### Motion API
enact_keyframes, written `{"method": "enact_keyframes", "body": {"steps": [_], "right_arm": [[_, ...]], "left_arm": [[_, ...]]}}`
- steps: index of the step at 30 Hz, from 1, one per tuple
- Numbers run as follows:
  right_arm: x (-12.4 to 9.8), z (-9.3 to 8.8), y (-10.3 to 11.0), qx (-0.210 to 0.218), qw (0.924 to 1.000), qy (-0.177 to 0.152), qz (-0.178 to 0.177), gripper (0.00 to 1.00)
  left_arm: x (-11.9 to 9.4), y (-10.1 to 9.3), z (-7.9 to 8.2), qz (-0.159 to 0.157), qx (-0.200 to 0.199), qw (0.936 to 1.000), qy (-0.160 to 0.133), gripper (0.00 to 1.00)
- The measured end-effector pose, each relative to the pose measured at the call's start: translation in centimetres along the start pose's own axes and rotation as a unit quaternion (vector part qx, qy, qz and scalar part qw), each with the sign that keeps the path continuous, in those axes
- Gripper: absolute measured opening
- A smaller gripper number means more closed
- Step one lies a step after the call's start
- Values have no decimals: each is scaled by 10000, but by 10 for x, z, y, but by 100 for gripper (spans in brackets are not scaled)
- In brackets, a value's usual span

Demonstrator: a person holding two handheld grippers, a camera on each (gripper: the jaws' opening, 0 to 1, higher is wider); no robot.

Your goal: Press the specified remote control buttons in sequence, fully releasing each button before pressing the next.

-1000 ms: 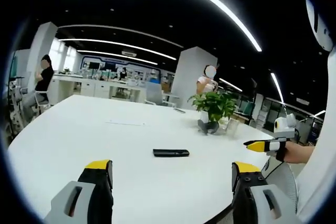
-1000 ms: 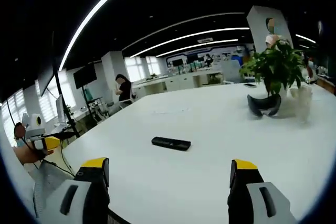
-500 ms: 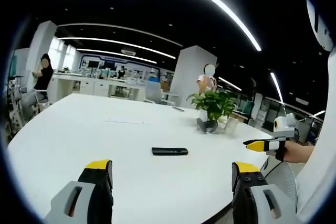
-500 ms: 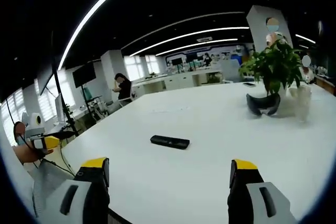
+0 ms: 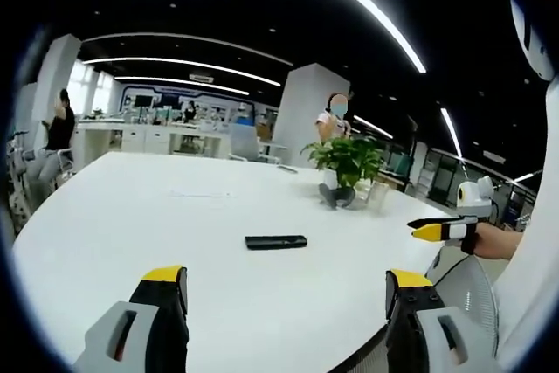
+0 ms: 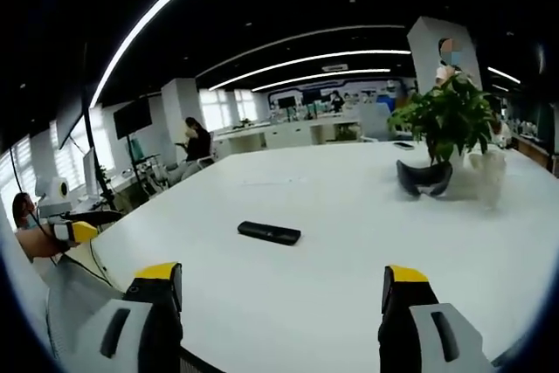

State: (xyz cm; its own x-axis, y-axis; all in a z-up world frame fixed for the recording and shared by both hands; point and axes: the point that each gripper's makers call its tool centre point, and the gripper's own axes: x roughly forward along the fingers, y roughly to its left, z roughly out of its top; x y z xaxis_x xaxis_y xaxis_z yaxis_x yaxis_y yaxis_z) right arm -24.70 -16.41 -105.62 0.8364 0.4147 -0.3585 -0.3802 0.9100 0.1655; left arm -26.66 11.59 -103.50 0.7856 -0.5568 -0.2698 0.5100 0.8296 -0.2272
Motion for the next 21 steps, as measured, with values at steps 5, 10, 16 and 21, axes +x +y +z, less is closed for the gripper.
{"method": "enact_keyframes", "body": {"steps": [5,10,16,21], "right_arm": [[-4,-6,1,-296,9995,112,-94,93],[-7,-10,6,-701,9971,255,-123,89],[-4,-11,7,-885,9954,354,-85,86],[2,-6,5,-957,9948,341,-28,84]], "left_arm": [[5,-2,-6,-83,183,9995,243,97],[12,0,-12,-202,251,9984,462,97],[23,7,-13,-258,291,9977,555,97],[28,14,-13,-226,330,9975,586,97]]}}
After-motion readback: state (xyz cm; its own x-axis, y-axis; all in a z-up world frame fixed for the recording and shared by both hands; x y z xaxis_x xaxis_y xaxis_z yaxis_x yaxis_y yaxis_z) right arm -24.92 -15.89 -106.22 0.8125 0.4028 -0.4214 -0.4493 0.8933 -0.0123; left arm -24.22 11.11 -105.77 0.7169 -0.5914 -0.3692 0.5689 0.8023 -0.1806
